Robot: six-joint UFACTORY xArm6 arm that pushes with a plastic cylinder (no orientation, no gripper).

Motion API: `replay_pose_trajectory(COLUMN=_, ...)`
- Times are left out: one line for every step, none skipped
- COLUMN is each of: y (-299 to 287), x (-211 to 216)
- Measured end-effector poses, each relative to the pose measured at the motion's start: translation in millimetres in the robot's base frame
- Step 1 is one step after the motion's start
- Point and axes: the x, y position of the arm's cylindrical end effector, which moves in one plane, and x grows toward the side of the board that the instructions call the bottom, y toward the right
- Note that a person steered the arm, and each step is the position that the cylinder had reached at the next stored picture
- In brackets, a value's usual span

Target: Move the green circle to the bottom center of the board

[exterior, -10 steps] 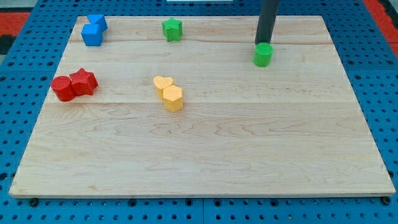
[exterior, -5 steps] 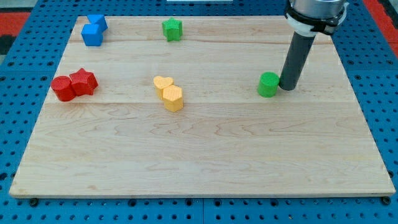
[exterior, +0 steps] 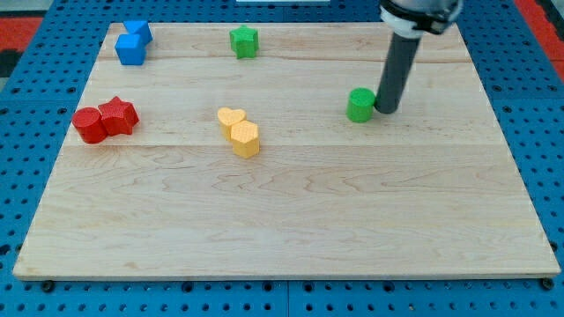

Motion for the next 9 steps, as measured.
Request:
replay_pose_trajectory(y=-12.4, x=-19.8)
replay_pose_trajectory(y=-37.9, x=-20.4)
replay_pose_trajectory(y=-71.6, x=1.1)
replay_pose_trajectory(y=-80.9, x=-6.8)
replay_pose_trajectory(y=-98.1, x=7.0)
replay_pose_trajectory(y=-98.1, x=32.8)
replay_pose_trajectory(y=-92.7, x=75.6)
replay_pose_trajectory(y=-99.2, x=117.0)
replay_pose_trajectory(y=-111.5, x=155.9)
